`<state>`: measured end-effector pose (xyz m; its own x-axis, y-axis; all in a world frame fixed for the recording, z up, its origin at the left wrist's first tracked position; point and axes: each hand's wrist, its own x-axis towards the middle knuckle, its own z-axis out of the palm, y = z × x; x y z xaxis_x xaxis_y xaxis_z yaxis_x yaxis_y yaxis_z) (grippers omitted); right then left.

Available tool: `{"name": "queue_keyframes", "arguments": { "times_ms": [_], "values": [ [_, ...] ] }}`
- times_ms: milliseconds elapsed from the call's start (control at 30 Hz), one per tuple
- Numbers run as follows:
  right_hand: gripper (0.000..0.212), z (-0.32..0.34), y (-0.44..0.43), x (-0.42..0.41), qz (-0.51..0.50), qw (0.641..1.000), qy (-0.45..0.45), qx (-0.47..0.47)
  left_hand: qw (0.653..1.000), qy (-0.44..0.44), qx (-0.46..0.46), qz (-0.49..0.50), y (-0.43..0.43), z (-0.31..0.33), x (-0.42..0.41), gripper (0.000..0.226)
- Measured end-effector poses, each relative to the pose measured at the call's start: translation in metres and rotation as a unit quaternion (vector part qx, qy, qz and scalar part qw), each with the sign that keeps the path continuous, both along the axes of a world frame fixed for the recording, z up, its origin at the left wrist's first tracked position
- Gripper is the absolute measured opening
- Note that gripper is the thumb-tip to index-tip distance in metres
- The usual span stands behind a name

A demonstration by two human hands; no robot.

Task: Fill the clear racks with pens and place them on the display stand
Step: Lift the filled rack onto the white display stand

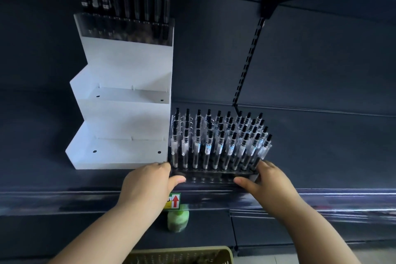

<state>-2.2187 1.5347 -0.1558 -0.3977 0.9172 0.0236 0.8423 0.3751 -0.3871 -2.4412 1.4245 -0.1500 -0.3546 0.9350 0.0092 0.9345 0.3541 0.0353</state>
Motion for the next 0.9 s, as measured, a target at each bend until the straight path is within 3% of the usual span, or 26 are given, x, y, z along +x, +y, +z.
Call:
{"name": "queue_keyframes", "arguments": {
  "times_ms": [333,600,800,900],
  "values": [
    [0.046,0.031,-0.01,0.015,0.015,0.999,-0.005,0.045,0.998,0.017,0.057,-0.022,-0.007,0.021,0.009,0.044],
    [0.068,0.066,-0.022,0.001,0.045,0.995,-0.007,0.086,0.996,0.027,0.082,-0.009,-0.029,0.058,-0.004,0.047],
    [0.048,0.088,-0.032,-0.032,0.068,0.995,0.011,0.072,0.995,0.045,0.088,0.01,-0.04,0.086,-0.031,0.049],
    [0.049,0.092,-0.034,-0.05,0.074,0.995,0.007,0.072,0.995,0.048,0.085,0.014,-0.043,0.094,-0.05,0.048]
  ]
}}
